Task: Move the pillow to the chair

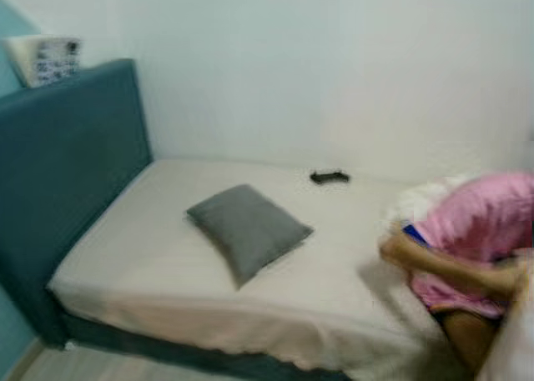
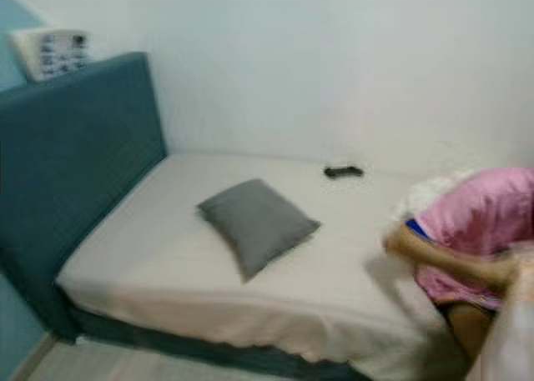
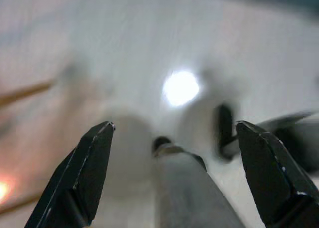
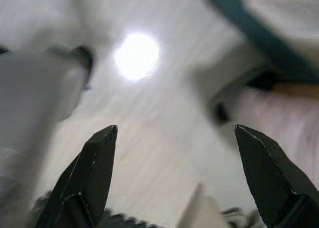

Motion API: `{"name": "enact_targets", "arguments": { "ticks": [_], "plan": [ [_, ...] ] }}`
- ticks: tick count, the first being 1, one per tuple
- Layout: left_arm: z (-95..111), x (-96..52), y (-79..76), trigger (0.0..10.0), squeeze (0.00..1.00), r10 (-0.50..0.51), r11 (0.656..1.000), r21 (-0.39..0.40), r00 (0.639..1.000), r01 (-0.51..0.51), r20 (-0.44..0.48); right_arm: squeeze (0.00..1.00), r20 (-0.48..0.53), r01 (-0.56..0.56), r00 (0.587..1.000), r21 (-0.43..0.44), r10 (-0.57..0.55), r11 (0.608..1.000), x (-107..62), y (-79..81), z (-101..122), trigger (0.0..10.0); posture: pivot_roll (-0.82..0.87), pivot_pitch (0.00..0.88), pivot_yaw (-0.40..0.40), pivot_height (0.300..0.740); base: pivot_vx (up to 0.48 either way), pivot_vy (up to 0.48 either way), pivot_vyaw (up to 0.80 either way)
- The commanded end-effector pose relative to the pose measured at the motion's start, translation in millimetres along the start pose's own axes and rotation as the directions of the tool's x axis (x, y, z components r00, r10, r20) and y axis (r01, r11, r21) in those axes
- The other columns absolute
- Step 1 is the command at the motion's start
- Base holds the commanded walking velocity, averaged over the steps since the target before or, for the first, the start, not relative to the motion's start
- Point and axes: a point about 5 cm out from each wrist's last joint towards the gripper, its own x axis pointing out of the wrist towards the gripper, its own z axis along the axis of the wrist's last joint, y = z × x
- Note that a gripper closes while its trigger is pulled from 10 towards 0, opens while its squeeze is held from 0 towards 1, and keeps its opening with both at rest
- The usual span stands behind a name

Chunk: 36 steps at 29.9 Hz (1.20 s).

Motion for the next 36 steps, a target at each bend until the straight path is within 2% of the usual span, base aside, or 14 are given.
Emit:
{"name": "enact_targets", "arguments": {
  "ticks": [1, 10, 14, 15, 20, 24, 25, 28, 30, 33, 34, 36],
  "plan": [
    [-14.2, -3.8, 8.0, 10.0, 0.0, 0.02, 1.0, 0.001, 0.999, -0.02, -0.047, 0.0, 0.04, -0.005, 0.999, -0.004, 0.005, 1.0, 0.4, 3.6, 12.7, 10.0, 0.07, 0.0, -0.065, 0.74, 0.48, 0.0, -0.8],
    [-12.0, -3.0, 5.8, 10.0, 0.0, 0.014, 1.0, 0.007, 0.999, -0.014, -0.041, 0.0, 0.058, 0.009, 0.998, 0.007, -0.009, 1.0, 0.2, 0.7, 16.3, 10.0, 0.06, 0.0, -0.064, 0.74, 0.48, 0.0, -0.8],
    [-11.5, -2.8, 5.4, 10.0, 0.0, 0.014, 1.0, 0.007, 0.999, -0.013, -0.039, 0.0, 0.083, 0.007, 0.996, 0.043, -0.011, 0.999, 0.0, -0.1, 19.7, 10.0, 0.06, 0.0, -0.063, 0.74, 0.48, 0.0, -0.2],
    [-11.3, -2.8, 6.2, 10.0, 0.0, 0.021, 1.0, -0.015, 0.999, -0.022, -0.037, 0.0, 0.098, 0.005, 0.995, 0.089, -0.014, 0.996, -0.1, -0.9, 23.0, 10.0, 0.06, 0.0, -0.064, 0.74, 0.0, 0.0, 0.0],
    [-11.7, -3.1, 8.7, 10.0, 0.0, 0.038, 0.999, -0.019, 0.998, -0.039, -0.044, 0.0, 0.113, 0.008, 0.993, 0.16, -0.026, 0.987, -0.5, -4.0, 30.6, 10.0, 0.06, 0.0, -0.064, 0.74, 0.0, 0.0, 0.0],
    [-13.5, -3.6, 9.8, 10.0, 0.0, 0.042, 0.999, -0.004, 0.998, -0.042, -0.049, 0.0, 0.213, -0.034, 0.977, 0.293, -0.03, 0.955, -4.1, -17.7, 59.5, 10.0, 0.05, 0.0, -0.063, 0.72, 0.0, 0.0, 0.0],
    [-13.5, -3.6, 9.8, 10.0, 0.0, 0.042, 0.999, -0.004, 0.998, -0.042, -0.049, 0.0, 0.213, -0.034, 0.977, 0.293, -0.03, 0.955, -4.1, -17.7, 59.5, 10.0, 0.05, 0.0, -0.063, 0.72, 0.0, 0.0, 0.0],
    [-14.4, -3.9, 10.8, 10.0, 0.0, 0.045, 0.999, 0.003, 0.998, -0.045, -0.053, 0.0, 0.298, -0.112, 0.954, 0.336, 0.008, 0.935, -8.1, -22.1, 82.1, 10.0, 0.05, 0.0, -0.062, 0.705, 0.0, 0.0, 0.0],
    [-14.7, -4.0, 11.1, 10.0, 0.0, 0.046, 0.999, 0.006, 0.997, -0.046, -0.054, 0.0, 0.323, -0.139, 0.946, 0.34, 0.024, 0.93, -9.5, -22.6, 88.8, 10.0, 0.05, 0.0, -0.062, 0.7, 0.0, 0.0, 0.0],
    [-15.5, -4.2, 11.2, 10.0, 0.0, 0.046, 0.999, 0.015, 0.997, -0.046, -0.061, 0.0, 0.445, -0.286, 0.885, 0.288, 0.136, 0.914, -17.6, -14.0, 122.5, 10.0, 0.04, 0.0, -0.062, 0.685, 0.0, 0.0, 0.0],
    [-15.5, -4.2, 11.2, 10.0, 0.0, 0.046, 0.999, 0.015, 0.997, -0.046, -0.061, 0.0, 0.445, -0.286, 0.885, 0.288, 0.136, 0.914, -17.6, -14.0, 122.5, 10.0, 0.04, 0.0, -0.062, 0.685, 0.0, 0.0, 0.0],
    [-15.5, -4.1, 10.7, 10.0, 0.0, 0.045, 0.999, 0.016, 0.997, -0.044, -0.061, 0.0, 0.506, -0.388, 0.834, 0.256, 0.219, 0.886, -22.4, -5.5, 137.1, 10.0, 0.04, 0.0, -0.06, 0.675, 0.0, 0.0, 0.0]
  ]
}}
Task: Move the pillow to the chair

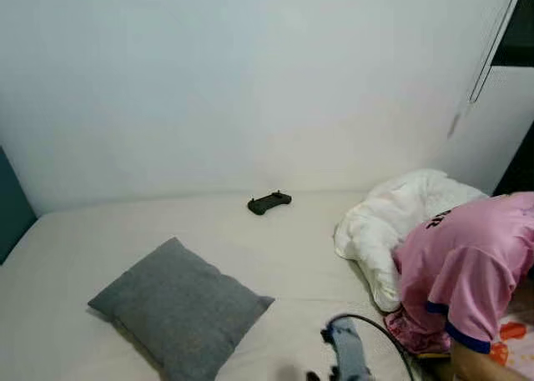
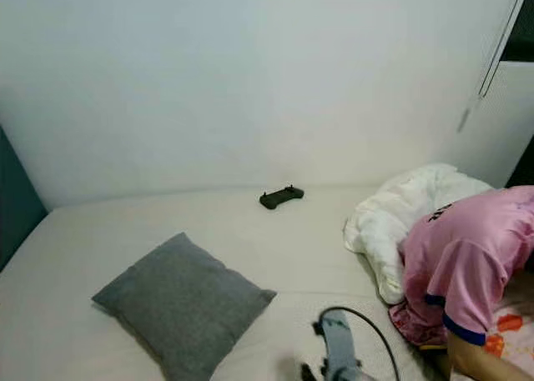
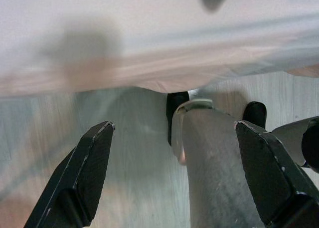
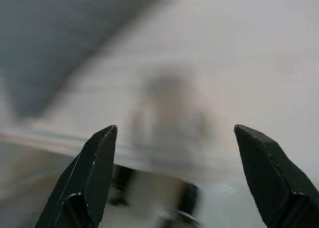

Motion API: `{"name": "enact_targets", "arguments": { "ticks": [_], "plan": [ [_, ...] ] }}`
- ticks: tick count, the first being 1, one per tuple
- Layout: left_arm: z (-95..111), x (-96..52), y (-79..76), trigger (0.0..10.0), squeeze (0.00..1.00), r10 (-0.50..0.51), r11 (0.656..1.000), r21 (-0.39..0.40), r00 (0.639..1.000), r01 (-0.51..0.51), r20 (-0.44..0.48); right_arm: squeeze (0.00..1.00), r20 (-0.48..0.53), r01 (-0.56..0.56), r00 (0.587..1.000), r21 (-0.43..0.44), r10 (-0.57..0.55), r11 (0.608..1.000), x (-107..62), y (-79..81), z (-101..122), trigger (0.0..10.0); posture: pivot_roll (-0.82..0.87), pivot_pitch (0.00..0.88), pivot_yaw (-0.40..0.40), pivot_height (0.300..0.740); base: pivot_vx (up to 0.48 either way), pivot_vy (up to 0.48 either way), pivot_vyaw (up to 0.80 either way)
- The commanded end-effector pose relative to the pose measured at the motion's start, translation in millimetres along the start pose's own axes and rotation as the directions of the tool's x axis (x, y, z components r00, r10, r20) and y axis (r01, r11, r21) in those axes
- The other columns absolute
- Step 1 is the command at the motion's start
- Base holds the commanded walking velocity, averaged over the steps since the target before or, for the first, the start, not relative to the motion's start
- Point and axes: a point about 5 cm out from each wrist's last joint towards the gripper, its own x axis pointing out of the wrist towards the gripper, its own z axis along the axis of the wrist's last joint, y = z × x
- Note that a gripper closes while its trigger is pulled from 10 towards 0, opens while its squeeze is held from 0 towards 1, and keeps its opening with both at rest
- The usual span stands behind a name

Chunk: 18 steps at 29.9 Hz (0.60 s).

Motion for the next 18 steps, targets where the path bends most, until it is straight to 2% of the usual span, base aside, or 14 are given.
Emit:
{"name": "enact_targets", "arguments": {
  "ticks": [1, 2, 8, 12, 18],
  "plan": [
    [-3.0, -0.3, -0.1, 10.0, 0.0, -0.001, 1.0, 0.013, 1.0, 0.001, -0.018, 0.0, 0.05, -0.103, 0.994, 0.029, 0.101, 0.994, 2.2, 9.6, 10.5, 10.0, 0.04, 0.0, -0.058, 0.67, 0.0, 0.0, 0.0],
    [-3.1, -0.3, -0.2, 10.0, 0.0, -0.002, 1.0, 0.014, 1.0, 0.002, -0.017, 0.0, 0.073, -0.169, 0.983, 0.038, 0.166, 0.985, 3.9, 17.7, 16.3, 10.0, 0.04, 0.0, -0.057, 0.665, 0.0, 0.0, 0.0],
    [-4.1, -0.6, 0.4, 10.0, 0.0, 0.0, 1.0, 0.017, 1.0, 0.0, -0.019, 0.0, 0.112, -0.284, 0.954, 0.05, 0.277, 0.958, 7.1, 34.9, 26.9, 10.0, 0.04, 0.0, -0.053, 0.645, 0.0, 0.0, 0.0],
    [-6.1, -1.1, 1.5, 10.0, 0.0, 0.004, 1.0, 0.02, 1.0, -0.004, -0.023, 0.0, 0.113, -0.301, 0.949, 0.047, 0.294, 0.953, 8.9, 41.9, 27.9, 10.0, 0.05, 0.004, -0.052, 0.63, 0.0, 0.0, 0.0],
    [-8.3, -1.7, 2.6, 10.0, 0.0, 0.009, 1.0, 0.02, 1.0, -0.008, -0.027, 0.0, 0.12, -0.295, 0.95, 0.058, 0.287, 0.954, 9.1, 41.8, 27.5, 10.0, 0.05, 0.008, -0.052, 0.61, 0.0, 0.0, 0.0]
  ]
}}
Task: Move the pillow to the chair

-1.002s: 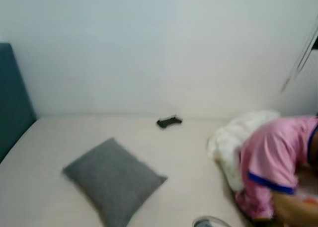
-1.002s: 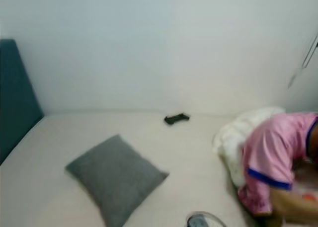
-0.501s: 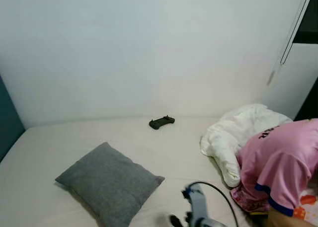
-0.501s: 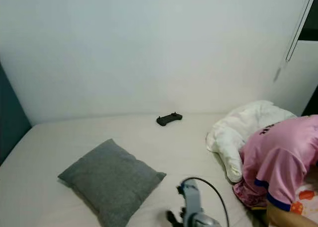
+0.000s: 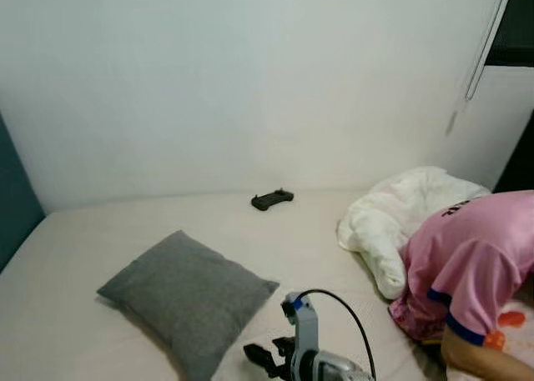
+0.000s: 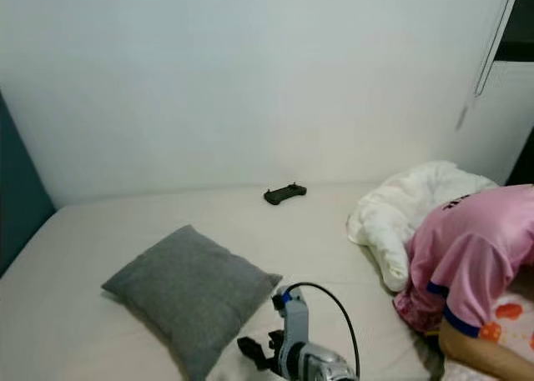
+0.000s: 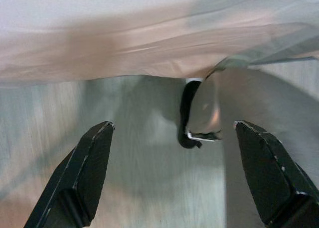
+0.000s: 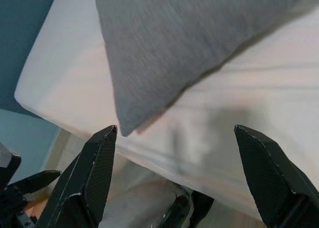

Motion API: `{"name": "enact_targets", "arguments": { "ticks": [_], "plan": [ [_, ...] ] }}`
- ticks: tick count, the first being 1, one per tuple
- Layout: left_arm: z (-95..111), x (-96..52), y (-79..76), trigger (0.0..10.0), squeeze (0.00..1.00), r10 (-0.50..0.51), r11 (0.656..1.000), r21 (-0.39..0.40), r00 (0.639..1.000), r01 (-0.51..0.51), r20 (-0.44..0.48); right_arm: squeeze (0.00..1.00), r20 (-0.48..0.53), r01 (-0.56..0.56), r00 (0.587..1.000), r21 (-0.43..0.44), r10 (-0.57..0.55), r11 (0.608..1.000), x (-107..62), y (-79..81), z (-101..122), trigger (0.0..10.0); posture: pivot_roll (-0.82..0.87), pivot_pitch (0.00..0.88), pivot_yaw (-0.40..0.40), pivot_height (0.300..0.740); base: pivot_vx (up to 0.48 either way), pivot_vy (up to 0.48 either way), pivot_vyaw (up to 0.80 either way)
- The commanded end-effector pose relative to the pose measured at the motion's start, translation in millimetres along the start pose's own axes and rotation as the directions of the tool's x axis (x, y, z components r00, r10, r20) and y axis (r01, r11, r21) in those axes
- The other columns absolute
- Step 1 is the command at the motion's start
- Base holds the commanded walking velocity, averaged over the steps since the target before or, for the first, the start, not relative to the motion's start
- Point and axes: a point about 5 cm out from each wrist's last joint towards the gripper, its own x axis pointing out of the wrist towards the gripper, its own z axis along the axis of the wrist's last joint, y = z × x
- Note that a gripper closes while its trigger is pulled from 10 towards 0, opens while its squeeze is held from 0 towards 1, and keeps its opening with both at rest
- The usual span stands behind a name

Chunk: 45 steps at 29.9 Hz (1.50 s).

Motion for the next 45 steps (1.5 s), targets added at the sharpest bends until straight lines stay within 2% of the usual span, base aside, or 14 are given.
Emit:
{"name": "enact_targets", "arguments": {
  "ticks": [1, 4, 9, 12, 16, 24, 26, 29, 33, 35, 38, 45],
  "plan": [
    [-9.4, -1.5, -0.6, 10.0, 0.0, -0.003, 1.0, 0.01, 0.999, 0.004, -0.038, 0.0, 0.012, 0.006, 1.0, 0.009, -0.006, 1.0, -0.3, -0.9, 1.8, 10.0, 0.05, 0.008, -0.052, 0.61, 0.0, 0.0, 0.0],
    [-10.5, -1.9, 0.1, 10.0, 0.0, -0.002, 1.0, 0.009, 0.999, 0.002, -0.039, 0.0, 0.034, 0.009, 0.999, 0.034, -0.01, 0.999, -2.0, -3.4, 3.0, 10.0, 0.05, 0.008, -0.05, 0.595, 0.0, 0.0, 0.0],
    [-10.2, -1.8, 0.7, 10.0, 0.0, -0.002, 1.0, 0.01, 0.999, 0.003, -0.039, 0.0, 0.099, 0.011, 0.995, 0.061, -0.017, 0.998, -4.0, -6.7, 10.4, 10.0, 0.05, 0.009, -0.048, 0.595, 0.0, 0.0, 0.0],
    [-9.6, -1.8, 1.3, 10.0, 0.0, -0.003, 1.0, 0.015, 0.999, 0.004, -0.037, 0.0, 0.186, -0.009, 0.983, 0.084, -0.007, 0.996, -6.7, -9.9, 24.0, 10.0, 0.05, 0.01, -0.042, 0.595, 0.0, 0.0, 0.22],
    [-8.8, -1.7, 1.9, 10.0, 0.0, -0.006, 1.0, 0.023, 0.999, 0.007, -0.035, 0.0, 0.232, -0.027, 0.973, 0.09, 0.006, 0.996, -8.1, -11.3, 34.1, 10.0, 0.04, 0.014, -0.036, 0.595, 0.0, 0.0, 0.75],
    [-9.4, -2.1, 4.2, 10.0, 0.0, -0.005, 1.0, 0.029, 0.999, 0.006, -0.036, 0.0, 0.246, -0.044, 0.969, 0.099, 0.018, 0.994, -7.6, -10.0, 36.8, 10.0, 0.05, 0.024, -0.029, 0.595, 0.0, 0.0, 0.78],
    [-11.0, -2.7, 5.9, 10.0, 0.0, -0.002, 1.0, 0.03, 0.999, 0.004, -0.039, 0.0, 0.247, -0.026, 0.969, 0.125, -0.006, 0.992, -7.7, -11.4, 35.5, 10.0, 0.05, 0.026, -0.027, 0.595, 0.0, 0.0, 0.79],
    [-12.4, -3.1, 7.0, 10.0, 0.0, -0.001, 1.0, 0.031, 0.999, 0.003, -0.042, 0.0, 0.236, 0.012, 0.971, 0.116, -0.04, 0.993, -8.2, -13.7, 34.2, 10.0, 0.05, 0.03, -0.025, 0.595, 0.0, 0.0, 0.79],
    [-16.9, -4.4, 7.6, 10.0, 0.0, -0.002, 0.999, 0.037, 0.999, 0.004, -0.05, 0.0, 0.15, 0.242, 0.954, 0.134, -0.261, 0.961, -14.5, -31.9, 25.1, 10.0, 0.06, 0.045, -0.017, 0.595, 0.0, 0.0, 0.19],
    [-17.6, -4.5, 7.4, 10.0, 0.0, -0.003, 0.999, 0.038, 0.999, 0.005, -0.051, 0.0, 0.128, 0.277, 0.948, 0.13, -0.293, 0.952, -15.7, -34.6, 22.8, 10.0, 0.06, 0.045, -0.017, 0.595, 0.0, 0.0, 0.0],
    [-18.5, -4.8, 7.4, 10.0, 0.0, -0.004, 0.999, 0.04, 0.999, 0.006, -0.053, 0.0, 0.126, 0.29, 0.943, 0.135, -0.307, 0.947, -16.9, -36.5, 22.4, 10.0, 0.06, 0.056, -0.01, 0.595, 0.0, 0.0, 0.0],
    [-25.7, -7.6, 13.2, 10.0, 0.0, -0.002, 0.998, 0.059, 0.998, 0.005, -0.063, 0.0, 0.193, 0.305, 0.918, 0.216, -0.346, 0.928, -21.9, -43.8, 35.0, 10.0, 0.1, 0.111, 0.019, 0.595, 0.0, 0.0, 0.0]
  ]
}}
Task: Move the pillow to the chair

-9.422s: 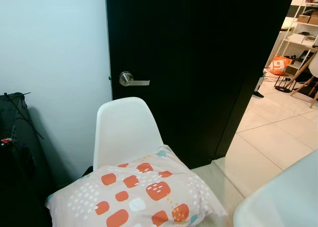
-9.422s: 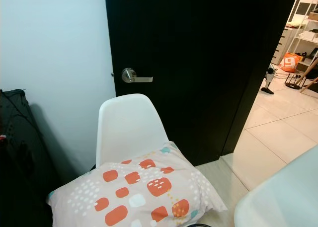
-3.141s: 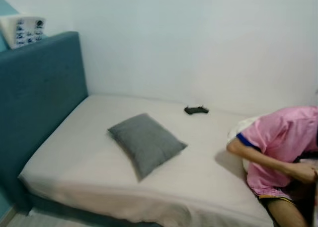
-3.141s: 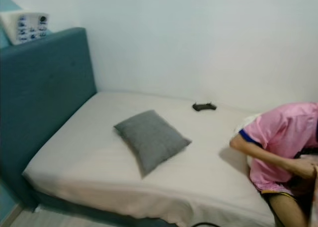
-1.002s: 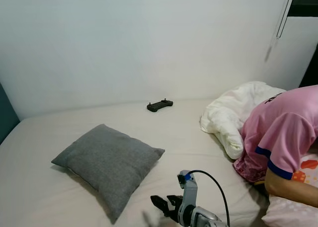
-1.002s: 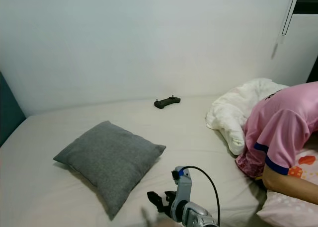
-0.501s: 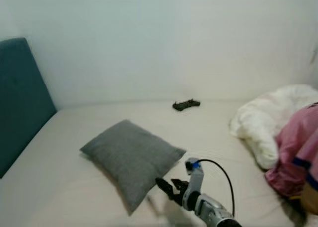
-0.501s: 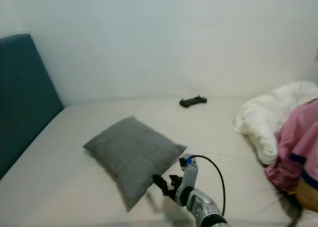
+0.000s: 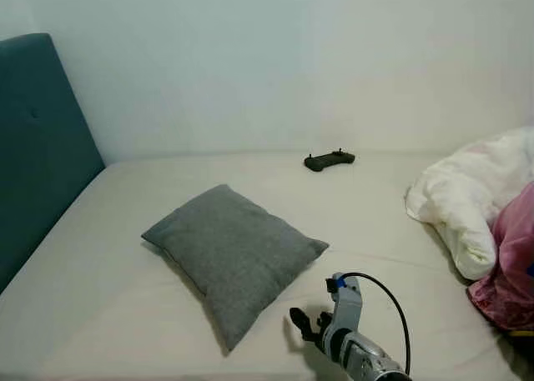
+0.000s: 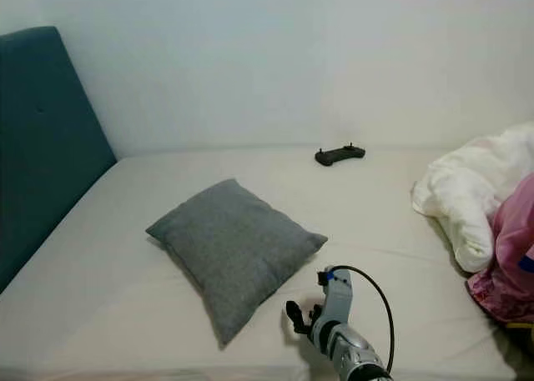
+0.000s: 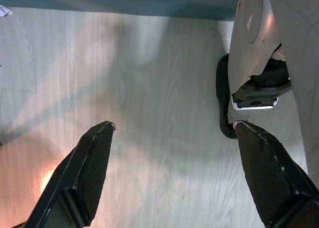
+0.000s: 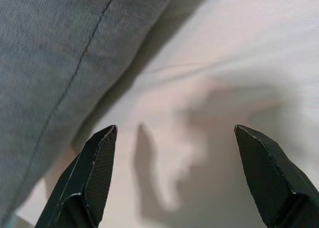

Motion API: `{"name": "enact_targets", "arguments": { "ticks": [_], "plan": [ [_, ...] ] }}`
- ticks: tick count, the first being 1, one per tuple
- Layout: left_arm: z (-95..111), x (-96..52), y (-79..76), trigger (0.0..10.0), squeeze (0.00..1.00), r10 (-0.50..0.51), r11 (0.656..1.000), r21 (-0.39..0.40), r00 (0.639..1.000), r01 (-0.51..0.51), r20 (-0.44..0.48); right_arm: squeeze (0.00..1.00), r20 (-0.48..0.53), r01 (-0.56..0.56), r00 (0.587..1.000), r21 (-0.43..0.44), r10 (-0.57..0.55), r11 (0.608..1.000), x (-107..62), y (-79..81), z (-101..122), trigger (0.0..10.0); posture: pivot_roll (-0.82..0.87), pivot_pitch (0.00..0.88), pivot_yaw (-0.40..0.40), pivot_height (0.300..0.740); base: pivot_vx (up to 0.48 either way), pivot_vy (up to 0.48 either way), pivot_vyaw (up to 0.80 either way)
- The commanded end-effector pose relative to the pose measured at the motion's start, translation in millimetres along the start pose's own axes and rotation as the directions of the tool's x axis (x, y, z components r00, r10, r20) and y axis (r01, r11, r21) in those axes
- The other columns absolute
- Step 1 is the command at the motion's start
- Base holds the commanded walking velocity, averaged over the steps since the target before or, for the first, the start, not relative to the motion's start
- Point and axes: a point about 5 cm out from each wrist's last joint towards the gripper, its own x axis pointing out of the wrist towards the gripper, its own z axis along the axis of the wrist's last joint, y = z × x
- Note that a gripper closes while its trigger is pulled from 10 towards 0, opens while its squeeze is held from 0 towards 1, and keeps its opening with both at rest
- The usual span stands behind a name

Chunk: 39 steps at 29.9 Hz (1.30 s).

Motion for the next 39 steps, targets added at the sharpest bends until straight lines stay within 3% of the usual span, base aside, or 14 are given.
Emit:
{"name": "enact_targets", "arguments": {
  "ticks": [1, 4, 7, 12, 24, 29, 33, 37, 39],
  "plan": [
    [-14.5, -3.2, -3.1, 10.0, 0.0, -0.034, 0.999, 0.025, 0.999, 0.035, -0.035, 0.0, 0.028, -0.011, 1.0, 0.048, 0.01, 0.999, 2.0, 3.7, 5.4, 10.0, 0.12, 0.141, 0.037, 0.59, 0.0, 0.0, 0.0],
    [-19.5, -5.1, 0.5, 10.0, 0.0, -0.033, 0.999, 0.029, 0.999, 0.034, -0.037, 0.0, 0.058, -0.033, 0.998, 0.076, 0.028, 0.997, 3.2, 5.3, 13.3, 10.0, 0.13, 0.154, 0.043, 0.58, 0.0, 0.0, 0.0],
    [-29.5, -9.3, 7.7, 10.0, 0.0, -0.033, 0.998, 0.046, 0.998, 0.035, -0.047, 0.0, 0.145, -0.121, 0.984, 0.134, 0.102, 0.984, 5.4, 11.8, 33.7, 10.0, 0.16, 0.205, 0.071, 0.565, 0.0, 0.0, 0.0],
    [-45.3, -15.8, 15.3, 10.0, 0.0, -0.025, 0.998, 0.057, 0.997, 0.029, -0.07, 0.0, 0.219, -0.273, 0.943, 0.09, 0.249, 0.958, 7.8, 28.5, 55.6, 10.0, 0.18, 0.235, 0.079, 0.545, 0.0, 0.0, 0.0],
    [-58.5, -21.4, 14.0, 10.0, 0.0, -0.039, 0.997, 0.06, 0.996, 0.044, -0.078, 0.0, 0.247, -0.38, 0.9, 0.04, 0.359, 0.924, 10.2, 48.1, 64.8, 10.0, 0.19, 0.268, 0.094, 0.505, 0.0, 0.0, 0.0],
    [-58.2, -21.8, 14.0, 10.0, 0.0, -0.047, 0.997, 0.062, 0.996, 0.052, -0.069, 0.0, 0.302, -0.4, 0.879, 0.053, 0.367, 0.915, 12.9, 60.8, 83.0, 10.0, 0.21, 0.275, 0.097, 0.5, 0.0, 0.0, 0.0],
    [-56.4, -21.6, 14.1, 10.0, 0.0, -0.05, 0.997, 0.06, 0.997, 0.054, -0.056, 0.0, 0.355, -0.466, 0.833, 0.036, 0.425, 0.884, 11.9, 71.1, 102.1, 10.0, 0.22, 0.276, 0.095, 0.5, 0.0, 0.0, 0.0],
    [-56.1, -21.9, 14.6, 10.0, 0.0, -0.046, 0.997, 0.052, 0.998, 0.048, -0.046, 0.0, 0.421, -0.571, 0.746, 0.007, 0.515, 0.821, 6.2, 80.0, 131.4, 10.0, 0.23, 0.279, 0.091, 0.5, 0.0, 0.0, 0.0],
    [-56.4, -22.1, 14.4, 10.0, 0.0, -0.046, 0.997, 0.052, 0.998, 0.048, -0.045, 0.0, 0.426, -0.578, 0.739, 0.001, 0.522, 0.816, 5.4, 80.1, 134.1, 10.0, 0.23, 0.281, 0.09, 0.5, 0.0, 0.0, 0.0]
  ]
}}
